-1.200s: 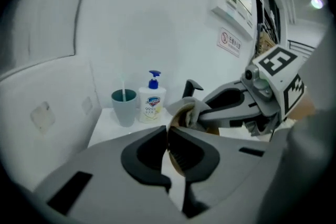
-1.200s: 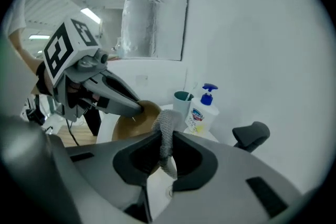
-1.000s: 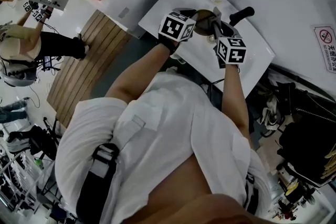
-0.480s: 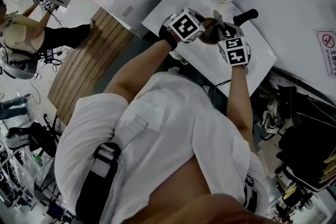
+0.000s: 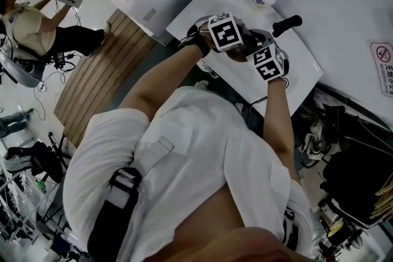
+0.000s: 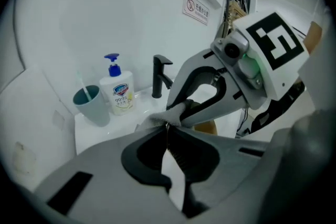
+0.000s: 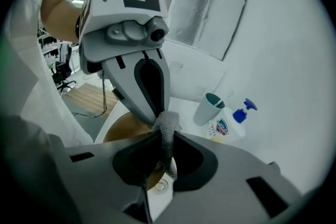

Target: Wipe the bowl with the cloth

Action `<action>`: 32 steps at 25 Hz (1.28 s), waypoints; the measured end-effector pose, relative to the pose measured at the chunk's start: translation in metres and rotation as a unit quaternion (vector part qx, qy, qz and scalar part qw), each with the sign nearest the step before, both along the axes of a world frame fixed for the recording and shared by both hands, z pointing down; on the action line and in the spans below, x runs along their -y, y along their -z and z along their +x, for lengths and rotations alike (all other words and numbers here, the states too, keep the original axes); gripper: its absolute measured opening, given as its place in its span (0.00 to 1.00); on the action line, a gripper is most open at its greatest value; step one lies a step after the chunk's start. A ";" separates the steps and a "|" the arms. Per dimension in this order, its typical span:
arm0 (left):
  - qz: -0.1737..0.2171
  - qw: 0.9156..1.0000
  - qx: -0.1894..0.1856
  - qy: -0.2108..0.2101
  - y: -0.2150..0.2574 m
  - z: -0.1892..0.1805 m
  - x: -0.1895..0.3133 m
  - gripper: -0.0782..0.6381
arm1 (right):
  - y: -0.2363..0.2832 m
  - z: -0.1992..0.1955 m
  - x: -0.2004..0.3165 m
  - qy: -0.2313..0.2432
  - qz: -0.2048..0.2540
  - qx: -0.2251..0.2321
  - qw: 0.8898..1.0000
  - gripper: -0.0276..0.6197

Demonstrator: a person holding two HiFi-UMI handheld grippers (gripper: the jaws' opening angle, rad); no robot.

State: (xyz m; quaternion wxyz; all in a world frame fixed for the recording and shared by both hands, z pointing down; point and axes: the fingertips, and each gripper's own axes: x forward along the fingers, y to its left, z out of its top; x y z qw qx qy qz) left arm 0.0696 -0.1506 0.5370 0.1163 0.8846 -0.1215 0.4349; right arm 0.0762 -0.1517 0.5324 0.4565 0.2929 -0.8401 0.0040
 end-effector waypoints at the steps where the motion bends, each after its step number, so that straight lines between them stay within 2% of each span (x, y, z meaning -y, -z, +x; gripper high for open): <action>1: -0.001 1.000 -0.011 0.014 0.001 -0.001 0.002 0.14 | 0.002 0.000 0.002 -0.014 0.002 0.015 1.000 0.16; 4: 0.011 0.997 -0.038 0.063 0.003 -0.009 0.010 0.14 | 0.004 0.007 0.008 -0.065 0.005 0.061 0.996 0.16; 6: 0.018 0.992 -0.066 0.106 0.005 -0.014 0.019 0.14 | 0.005 0.015 0.013 -0.103 0.004 0.092 0.990 0.16; 11: 0.005 0.970 -0.138 0.201 0.008 -0.028 0.028 0.14 | 0.002 0.028 0.010 -0.188 -0.028 0.188 0.964 0.16; 14: -0.002 0.962 -0.158 0.223 0.007 -0.030 0.027 0.14 | -0.004 0.031 0.005 -0.220 -0.044 0.212 0.951 0.16; 19: -0.057 0.967 -0.163 0.186 -0.004 -0.022 0.010 0.16 | -0.009 0.039 0.002 -0.209 -0.052 0.158 0.964 0.14; 20: -0.059 0.969 -0.162 0.179 -0.005 -0.020 0.007 0.18 | -0.009 0.039 0.001 -0.199 -0.050 0.143 0.968 0.13; 21: -0.052 0.971 -0.156 0.171 -0.004 -0.020 0.006 0.23 | -0.009 0.038 0.000 -0.184 -0.045 0.123 0.974 0.13; 23: -0.027 0.979 -0.138 0.149 -0.001 -0.017 0.007 0.30 | -0.008 0.032 0.001 -0.146 -0.032 0.083 0.985 0.13; 25: -0.012 0.985 -0.116 0.125 0.000 -0.013 0.007 0.29 | -0.004 0.023 0.001 -0.115 -0.025 0.069 0.991 0.13; 28: -0.004 0.993 -0.072 0.097 -0.003 -0.014 0.014 0.21 | 0.003 0.009 0.005 -0.079 -0.016 0.057 0.995 0.13; 32: -0.001 0.998 -0.013 0.057 -0.007 -0.020 0.005 0.16 | 0.005 0.000 -0.004 -0.053 -0.022 0.049 0.997 0.13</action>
